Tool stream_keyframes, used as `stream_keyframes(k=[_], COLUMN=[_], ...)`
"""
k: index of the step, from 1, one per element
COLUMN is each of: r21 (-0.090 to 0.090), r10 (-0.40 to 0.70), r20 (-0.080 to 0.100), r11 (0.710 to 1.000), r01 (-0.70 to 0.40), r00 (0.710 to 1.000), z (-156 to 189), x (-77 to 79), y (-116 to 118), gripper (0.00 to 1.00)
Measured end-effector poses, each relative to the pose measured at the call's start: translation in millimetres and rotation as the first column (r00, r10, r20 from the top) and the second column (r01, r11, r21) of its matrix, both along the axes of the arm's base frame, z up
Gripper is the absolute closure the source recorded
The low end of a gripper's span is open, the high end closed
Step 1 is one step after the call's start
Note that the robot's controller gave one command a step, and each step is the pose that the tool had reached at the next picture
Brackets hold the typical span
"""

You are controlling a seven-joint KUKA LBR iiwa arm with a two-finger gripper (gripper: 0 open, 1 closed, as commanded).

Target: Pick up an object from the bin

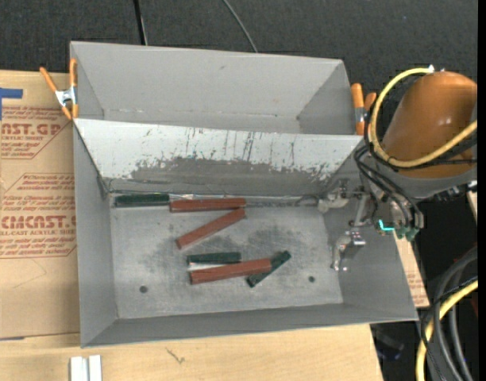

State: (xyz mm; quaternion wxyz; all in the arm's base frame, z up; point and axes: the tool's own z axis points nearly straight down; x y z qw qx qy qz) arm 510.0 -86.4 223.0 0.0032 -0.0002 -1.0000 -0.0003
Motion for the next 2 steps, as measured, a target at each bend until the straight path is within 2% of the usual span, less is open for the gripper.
stream_keyframes(k=[1, 2], r21=[-0.001, -0.002], r10=[0.001, 0.078], r20=[0.008, 0.012], r11=[1.0, 0.997], r01=[-0.001, -0.078], r00=[1.0, 0.997], z=[3.9, -69.0], x=[1.7, -0.8], y=[0.4, 31.2], gripper=[0.0, 0.0])
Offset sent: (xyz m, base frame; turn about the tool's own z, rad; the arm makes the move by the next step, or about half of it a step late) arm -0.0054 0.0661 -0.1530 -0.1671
